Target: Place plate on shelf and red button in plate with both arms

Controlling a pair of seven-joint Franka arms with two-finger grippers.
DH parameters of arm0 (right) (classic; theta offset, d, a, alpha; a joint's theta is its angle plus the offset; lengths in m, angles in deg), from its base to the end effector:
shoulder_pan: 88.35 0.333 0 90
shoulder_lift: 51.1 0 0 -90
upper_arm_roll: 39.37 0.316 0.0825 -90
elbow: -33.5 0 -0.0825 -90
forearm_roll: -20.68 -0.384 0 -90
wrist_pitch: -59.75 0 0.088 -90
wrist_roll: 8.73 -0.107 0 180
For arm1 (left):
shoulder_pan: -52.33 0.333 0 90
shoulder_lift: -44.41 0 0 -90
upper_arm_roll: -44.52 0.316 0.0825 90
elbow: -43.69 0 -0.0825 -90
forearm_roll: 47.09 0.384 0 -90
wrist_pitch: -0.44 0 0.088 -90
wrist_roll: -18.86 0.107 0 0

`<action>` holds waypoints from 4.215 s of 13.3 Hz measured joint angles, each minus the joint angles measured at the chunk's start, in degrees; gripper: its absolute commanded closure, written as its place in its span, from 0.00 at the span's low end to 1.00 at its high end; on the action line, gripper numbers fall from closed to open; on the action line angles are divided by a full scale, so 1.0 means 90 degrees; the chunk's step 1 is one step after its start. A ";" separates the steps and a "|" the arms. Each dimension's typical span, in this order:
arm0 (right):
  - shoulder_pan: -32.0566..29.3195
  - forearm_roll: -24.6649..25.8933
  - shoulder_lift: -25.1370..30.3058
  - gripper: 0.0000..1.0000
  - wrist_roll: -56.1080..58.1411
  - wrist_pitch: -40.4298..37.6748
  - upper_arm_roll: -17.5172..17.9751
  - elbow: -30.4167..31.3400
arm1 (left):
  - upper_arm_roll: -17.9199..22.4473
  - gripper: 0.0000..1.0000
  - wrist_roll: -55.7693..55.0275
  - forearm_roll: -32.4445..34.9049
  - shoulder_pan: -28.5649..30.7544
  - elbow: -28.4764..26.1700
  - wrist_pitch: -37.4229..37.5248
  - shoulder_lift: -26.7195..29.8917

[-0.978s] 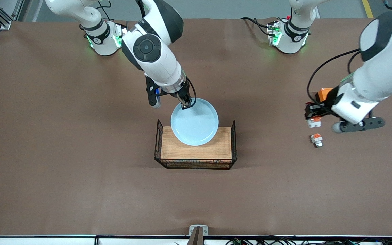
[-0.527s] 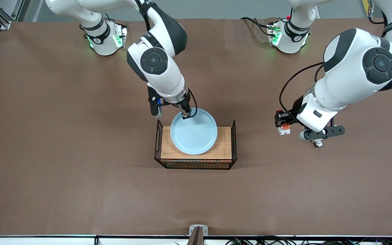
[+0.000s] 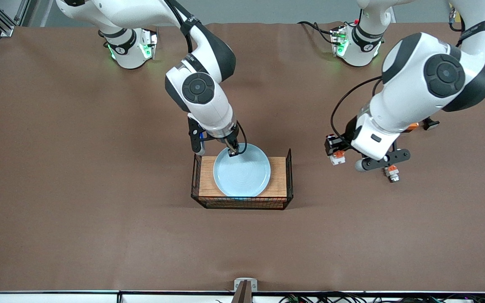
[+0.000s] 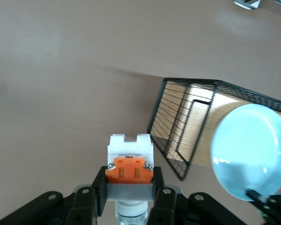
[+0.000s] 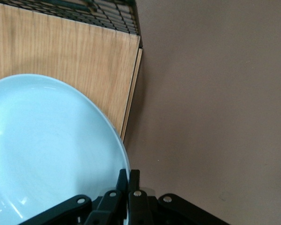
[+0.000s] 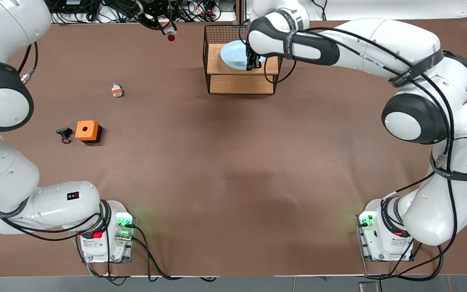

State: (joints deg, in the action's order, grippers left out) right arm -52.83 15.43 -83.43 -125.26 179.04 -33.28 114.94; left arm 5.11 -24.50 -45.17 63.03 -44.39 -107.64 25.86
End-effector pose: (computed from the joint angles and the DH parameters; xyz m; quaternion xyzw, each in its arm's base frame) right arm 0.5458 0.4715 0.3808 -0.7723 0.6295 0.0583 0.0615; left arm 0.5959 -0.2620 0.5124 0.9853 0.1401 -0.0102 0.0973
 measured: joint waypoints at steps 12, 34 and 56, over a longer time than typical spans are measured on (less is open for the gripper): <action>-0.0002 0.0103 -0.0294 0.00 -0.0057 -0.0089 -0.0038 -0.0145 | 0.0005 1.00 -0.1651 0.0004 -0.0666 0.0169 -0.0603 -0.0347; -0.2007 0.0108 0.4762 0.00 0.8010 -0.3377 -0.0568 0.2131 | 0.3173 0.00 -0.3590 0.0658 -0.4885 0.1306 -0.1768 -0.2080; -0.2817 0.0440 0.3465 0.00 1.3273 -0.3068 -0.2156 0.0334 | 0.3290 0.00 0.2772 0.0599 -0.0918 0.1157 0.3136 0.1206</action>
State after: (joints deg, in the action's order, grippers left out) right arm -78.18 19.39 -52.24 -5.81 151.43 -52.69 117.95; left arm 34.72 0.45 -39.78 54.77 -33.98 -79.41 36.72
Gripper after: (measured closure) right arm 0.000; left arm 0.000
